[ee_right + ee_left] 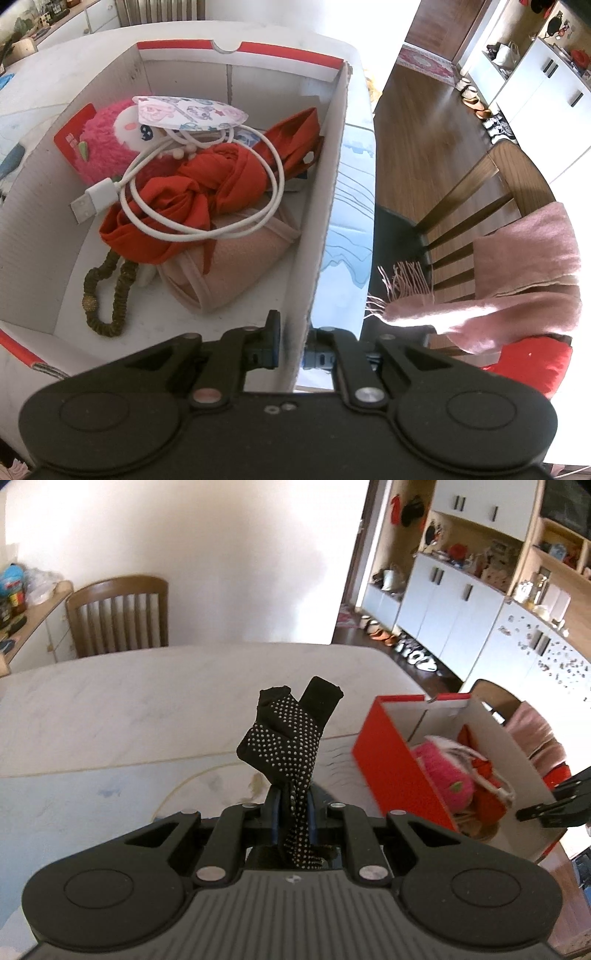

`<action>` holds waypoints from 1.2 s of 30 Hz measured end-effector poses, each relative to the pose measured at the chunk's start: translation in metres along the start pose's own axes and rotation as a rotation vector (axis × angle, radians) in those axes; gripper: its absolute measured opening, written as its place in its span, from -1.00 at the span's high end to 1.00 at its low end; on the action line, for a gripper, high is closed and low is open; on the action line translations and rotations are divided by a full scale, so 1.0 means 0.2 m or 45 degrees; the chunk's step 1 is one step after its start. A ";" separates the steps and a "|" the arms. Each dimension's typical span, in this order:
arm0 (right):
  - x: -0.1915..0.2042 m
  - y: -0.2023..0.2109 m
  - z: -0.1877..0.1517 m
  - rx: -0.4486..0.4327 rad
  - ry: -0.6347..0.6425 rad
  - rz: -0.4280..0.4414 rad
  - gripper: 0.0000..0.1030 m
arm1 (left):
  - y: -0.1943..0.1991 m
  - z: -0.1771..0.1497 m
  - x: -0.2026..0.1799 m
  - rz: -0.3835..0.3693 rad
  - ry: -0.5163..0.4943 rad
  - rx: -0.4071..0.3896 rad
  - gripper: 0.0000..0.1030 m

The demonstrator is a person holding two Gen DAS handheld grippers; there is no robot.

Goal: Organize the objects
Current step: 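Lift and carry the glove with the left gripper to the box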

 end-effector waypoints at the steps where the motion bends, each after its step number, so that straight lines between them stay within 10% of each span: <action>1: 0.00 0.00 0.00 -0.001 0.000 0.000 0.85 | 0.00 0.00 -0.01 -0.013 -0.004 0.000 0.74; 36: 0.01 0.01 0.00 -0.021 -0.013 0.031 0.90 | -0.13 -0.02 -0.98 -0.379 -0.478 0.221 0.74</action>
Point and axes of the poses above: each gripper's, at about its wrist camera, not at the fingertips, and y roughly against the way its jaws point, x to its left, z to its top, the point moved 9 cm from there along -y, roughly the way its jaws point, and after that the axes turned 9 degrees about y, right-handed, at the moved point
